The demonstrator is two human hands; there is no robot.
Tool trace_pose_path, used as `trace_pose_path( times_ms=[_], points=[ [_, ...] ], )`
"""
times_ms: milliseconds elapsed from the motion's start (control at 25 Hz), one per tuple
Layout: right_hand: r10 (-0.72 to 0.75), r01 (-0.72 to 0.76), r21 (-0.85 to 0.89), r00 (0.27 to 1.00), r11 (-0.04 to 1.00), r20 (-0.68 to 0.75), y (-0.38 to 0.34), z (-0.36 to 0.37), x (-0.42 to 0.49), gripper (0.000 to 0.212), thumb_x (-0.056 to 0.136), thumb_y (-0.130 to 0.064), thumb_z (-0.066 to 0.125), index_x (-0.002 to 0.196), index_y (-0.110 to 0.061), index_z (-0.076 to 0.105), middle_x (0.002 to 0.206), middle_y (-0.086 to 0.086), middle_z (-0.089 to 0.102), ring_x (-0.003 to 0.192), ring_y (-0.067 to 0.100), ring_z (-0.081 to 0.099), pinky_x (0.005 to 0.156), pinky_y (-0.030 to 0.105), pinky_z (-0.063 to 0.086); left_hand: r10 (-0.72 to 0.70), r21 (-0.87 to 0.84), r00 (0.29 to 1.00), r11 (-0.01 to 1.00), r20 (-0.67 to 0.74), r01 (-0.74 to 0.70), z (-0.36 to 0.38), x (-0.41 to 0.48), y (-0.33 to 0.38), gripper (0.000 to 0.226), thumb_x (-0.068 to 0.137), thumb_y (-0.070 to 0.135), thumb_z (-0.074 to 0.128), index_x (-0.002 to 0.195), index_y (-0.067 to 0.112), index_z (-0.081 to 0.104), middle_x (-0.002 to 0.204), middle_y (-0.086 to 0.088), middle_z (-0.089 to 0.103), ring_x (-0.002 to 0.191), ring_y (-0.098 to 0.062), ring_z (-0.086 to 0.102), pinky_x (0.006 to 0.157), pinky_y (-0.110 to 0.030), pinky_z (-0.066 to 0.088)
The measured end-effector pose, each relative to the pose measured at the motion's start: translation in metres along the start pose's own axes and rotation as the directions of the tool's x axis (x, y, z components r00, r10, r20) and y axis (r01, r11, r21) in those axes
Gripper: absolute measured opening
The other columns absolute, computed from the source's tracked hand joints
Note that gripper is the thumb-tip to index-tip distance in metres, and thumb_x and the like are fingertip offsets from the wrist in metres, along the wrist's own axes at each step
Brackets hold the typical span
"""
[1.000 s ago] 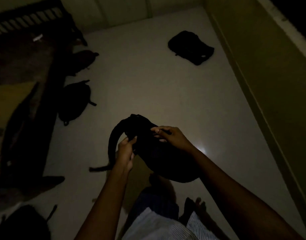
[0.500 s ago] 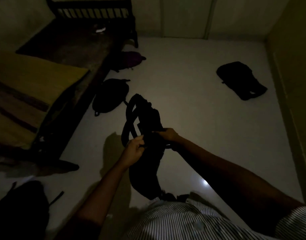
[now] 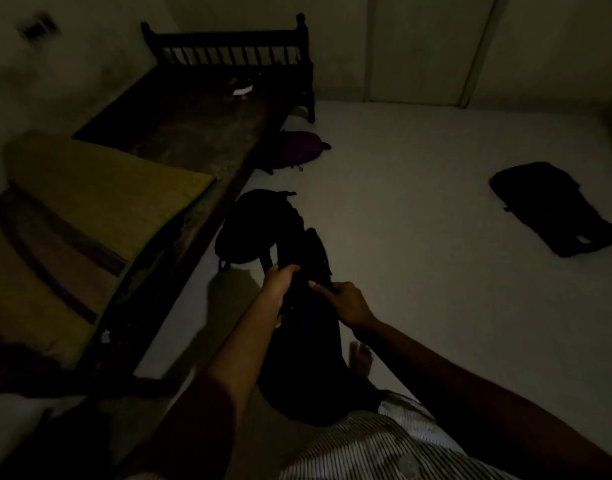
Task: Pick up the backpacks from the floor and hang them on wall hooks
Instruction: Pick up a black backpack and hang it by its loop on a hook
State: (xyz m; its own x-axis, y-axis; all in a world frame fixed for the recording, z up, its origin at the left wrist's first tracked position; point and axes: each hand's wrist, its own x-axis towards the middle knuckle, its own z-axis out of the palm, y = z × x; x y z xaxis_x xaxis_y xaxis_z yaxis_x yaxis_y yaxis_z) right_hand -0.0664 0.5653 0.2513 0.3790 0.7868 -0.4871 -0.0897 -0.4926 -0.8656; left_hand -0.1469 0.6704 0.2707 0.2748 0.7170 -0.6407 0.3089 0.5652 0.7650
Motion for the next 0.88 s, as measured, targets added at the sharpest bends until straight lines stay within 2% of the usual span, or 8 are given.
trace_pose_path(
  times_ms=[120, 240, 320, 360, 440, 600, 760, 880],
  points=[
    [0.068, -0.070, 0.037, 0.996, 0.997, 0.061, -0.034, -0.030, 0.061, 0.049, 0.077, -0.053, 0.066, 0.094, -0.008, 0.073, 0.107, 0.014, 0.071, 0.094, 0.024, 0.068, 0.092, 0.037, 0.055, 0.053, 0.005, 0.998, 0.999, -0.033, -0.052, 0.014, 0.046, 0.046, 0.044, 0.093, 0.005, 0.048, 0.137, 0.005, 0.041, 0.137, -0.018, 0.050, 0.120, -0.033, 0.052, 0.096, -0.036, 0.043],
    [0.215, -0.202, -0.254, 0.976, 0.946, 0.026, -0.074, -0.059, 0.124, 0.089, 0.063, -0.085, 0.046, 0.118, -0.017, 0.063, 0.125, 0.011, 0.062, 0.110, 0.028, 0.061, 0.101, 0.039, 0.048, 0.137, 0.064, 0.991, 0.989, -0.014, -0.136, 0.027, 0.099, 0.094, 0.042, 0.093, 0.010, 0.050, 0.135, 0.008, 0.044, 0.134, -0.014, 0.053, 0.117, -0.028, 0.053, 0.097, -0.034, 0.044],
    [0.285, -0.287, -0.410, 0.956, 0.865, -0.069, -0.100, -0.067, 0.164, 0.107, 0.061, -0.092, 0.034, 0.136, -0.016, 0.047, 0.138, 0.014, 0.051, 0.122, 0.032, 0.053, 0.106, 0.040, 0.041, 0.146, 0.084, 0.989, 0.986, 0.022, -0.147, 0.037, 0.133, 0.118, 0.040, 0.093, 0.012, 0.050, 0.134, 0.009, 0.046, 0.131, -0.015, 0.055, 0.113, -0.027, 0.055, 0.097, -0.036, 0.046],
    [0.274, -0.284, -0.392, 0.958, 0.875, -0.081, -0.112, -0.067, 0.181, 0.105, 0.064, -0.090, 0.034, 0.140, -0.018, 0.041, 0.143, 0.013, 0.047, 0.126, 0.032, 0.049, 0.109, 0.040, 0.039, 0.148, 0.103, 0.988, 0.983, 0.050, -0.152, 0.043, 0.147, 0.126, 0.040, 0.094, 0.012, 0.049, 0.134, 0.010, 0.046, 0.131, -0.016, 0.055, 0.114, -0.028, 0.056, 0.099, -0.038, 0.046],
    [0.209, -0.211, -0.076, 0.977, 0.974, -0.039, -0.135, -0.063, 0.206, 0.090, 0.072, -0.079, 0.045, 0.143, -0.024, 0.035, 0.147, 0.008, 0.043, 0.131, 0.028, 0.045, 0.109, 0.031, 0.035, 0.165, 0.161, 0.978, 0.969, 0.128, -0.185, 0.052, 0.171, 0.141, 0.039, 0.094, 0.011, 0.047, 0.133, 0.011, 0.048, 0.129, -0.016, 0.058, 0.114, -0.031, 0.058, 0.100, -0.041, 0.048],
    [0.247, -0.164, 0.389, 0.954, 0.906, -0.172, -0.155, -0.046, 0.276, 0.076, 0.076, -0.053, 0.068, 0.138, -0.017, 0.044, 0.140, 0.007, 0.051, 0.125, 0.023, 0.051, 0.102, 0.025, 0.040, 0.144, 0.275, 0.950, 0.935, 0.278, -0.222, 0.055, 0.238, 0.175, 0.034, 0.093, 0.009, 0.050, 0.126, 0.006, 0.054, 0.123, -0.018, 0.062, 0.108, -0.033, 0.061, 0.093, -0.038, 0.051],
    [0.408, -0.266, 0.328, 0.751, 0.906, -0.518, -0.156, -0.022, 0.353, 0.053, 0.086, -0.045, 0.058, 0.108, 0.002, 0.064, 0.115, 0.019, 0.065, 0.105, 0.031, 0.063, 0.088, 0.034, 0.050, -0.003, 0.348, 0.880, 0.919, 0.476, -0.185, 0.039, 0.320, 0.200, 0.036, 0.090, 0.011, 0.057, 0.124, 0.001, 0.056, 0.112, -0.013, 0.066, 0.083, -0.014, 0.067, 0.072, -0.017, 0.053],
    [0.394, -0.326, 0.230, 0.652, 0.917, -0.648, -0.153, -0.008, 0.406, 0.043, 0.094, -0.033, 0.049, 0.072, 0.002, 0.060, 0.096, 0.023, 0.068, 0.096, 0.034, 0.066, 0.076, 0.034, 0.050, -0.104, 0.403, 0.839, 0.904, 0.533, -0.144, 0.021, 0.390, 0.212, 0.031, 0.093, 0.008, 0.050, 0.122, -0.001, 0.056, 0.094, -0.005, 0.066, 0.065, 0.002, 0.067, 0.058, -0.008, 0.050]
  ],
)
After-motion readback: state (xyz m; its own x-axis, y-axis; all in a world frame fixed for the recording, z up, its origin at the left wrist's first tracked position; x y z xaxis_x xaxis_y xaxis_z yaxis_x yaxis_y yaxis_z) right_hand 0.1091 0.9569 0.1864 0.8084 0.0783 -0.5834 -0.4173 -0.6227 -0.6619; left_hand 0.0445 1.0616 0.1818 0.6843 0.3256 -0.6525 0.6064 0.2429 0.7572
